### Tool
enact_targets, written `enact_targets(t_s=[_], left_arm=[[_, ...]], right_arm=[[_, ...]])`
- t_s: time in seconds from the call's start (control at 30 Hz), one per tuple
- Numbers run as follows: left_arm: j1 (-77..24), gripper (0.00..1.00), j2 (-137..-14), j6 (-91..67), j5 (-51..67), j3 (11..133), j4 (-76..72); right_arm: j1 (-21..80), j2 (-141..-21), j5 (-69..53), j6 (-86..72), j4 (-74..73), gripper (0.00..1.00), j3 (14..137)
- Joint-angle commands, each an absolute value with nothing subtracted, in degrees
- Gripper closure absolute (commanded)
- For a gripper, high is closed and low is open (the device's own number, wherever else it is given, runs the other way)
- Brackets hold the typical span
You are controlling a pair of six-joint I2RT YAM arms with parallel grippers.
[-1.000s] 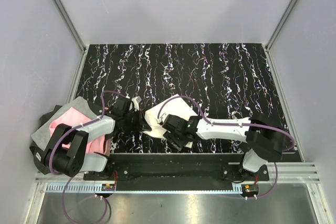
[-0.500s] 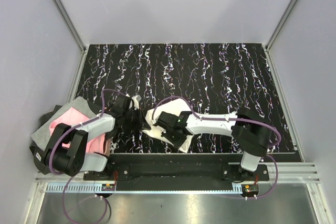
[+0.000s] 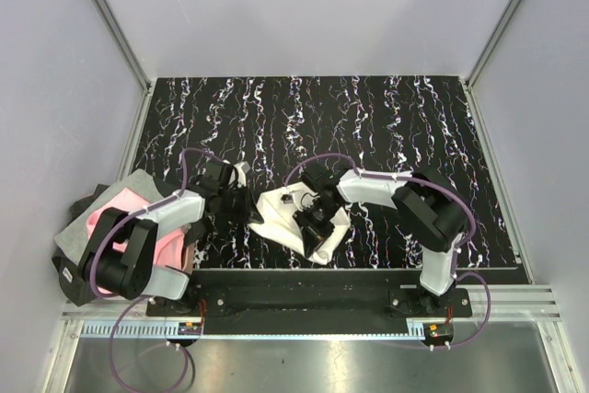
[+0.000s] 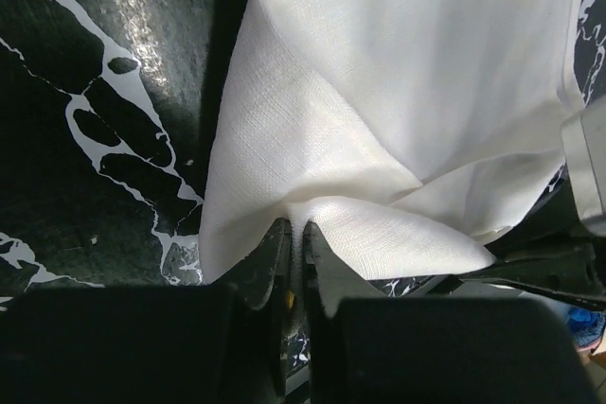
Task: Fold the napkin, place the utensils inside, and roll it up
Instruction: Roll the napkin with the utensil
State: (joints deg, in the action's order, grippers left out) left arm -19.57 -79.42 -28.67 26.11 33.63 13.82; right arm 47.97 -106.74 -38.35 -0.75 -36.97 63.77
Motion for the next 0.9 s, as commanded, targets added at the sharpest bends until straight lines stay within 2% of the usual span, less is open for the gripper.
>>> enact_targets(t_s=[0.0, 0.17, 0.27, 0.3, 0.4, 0.43, 0.5, 0.6, 0.67, 0.7, 0.73, 0.87], left_arm=[[-19.2, 0.93, -81.8, -26.3, 22.2, 37.5, 13.2], [-19.2, 0.95, -85.0, -25.3, 21.4, 39.4, 15.3], [-19.2, 0.96, -85.7, -25.1, 21.4, 39.4, 15.9], [-19.2, 0.96, -85.8, -25.0, 21.4, 39.5, 15.9], [-19.2, 0.97, -86.2, -25.0, 21.9, 39.6, 16.1], [-19.2, 0.97, -86.3, -25.0, 22.0, 39.7, 16.1], [-19.2, 0.97, -86.8, -25.0, 22.4, 40.2, 16.3], [-19.2, 0.97, -87.5, -24.9, 23.8, 41.0, 16.6], [-19.2, 0.97, -88.0, -24.9, 24.3, 41.3, 16.7], [-19.2, 0.98, -88.1, -24.9, 24.5, 41.4, 16.8], [-19.2, 0.98, -88.2, -24.8, 24.6, 41.5, 16.7], [-19.2, 0.98, -88.7, -24.9, 25.2, 41.5, 16.7]], right_arm=[[44.5, -111.2, -54.3, 4.0, -38.1, 0.86, 65.4], [43.1, -113.3, -54.5, 3.5, -38.2, 0.84, 65.6], [42.5, -111.2, -52.9, 2.1, -38.3, 0.75, 64.8], [42.4, -110.3, -52.0, 1.6, -38.5, 0.63, 64.6], [42.5, -105.8, -48.4, -1.2, -39.2, 0.49, 63.9], [42.5, -104.5, -46.1, -2.0, -39.5, 0.42, 63.7], [42.5, -100.2, -43.9, -3.9, -40.3, 0.38, 63.8], [43.8, -94.1, -37.8, -6.0, -41.0, 0.32, 64.9], [46.6, -90.5, -28.4, -6.5, -40.4, 0.31, 66.5], [51.0, -89.4, -24.3, -6.6, -39.8, 0.31, 67.1], [53.2, -88.7, -15.8, -6.7, -38.7, 0.30, 67.5], [60.5, -88.6, -3.0, -8.7, -27.6, 0.27, 66.6]])
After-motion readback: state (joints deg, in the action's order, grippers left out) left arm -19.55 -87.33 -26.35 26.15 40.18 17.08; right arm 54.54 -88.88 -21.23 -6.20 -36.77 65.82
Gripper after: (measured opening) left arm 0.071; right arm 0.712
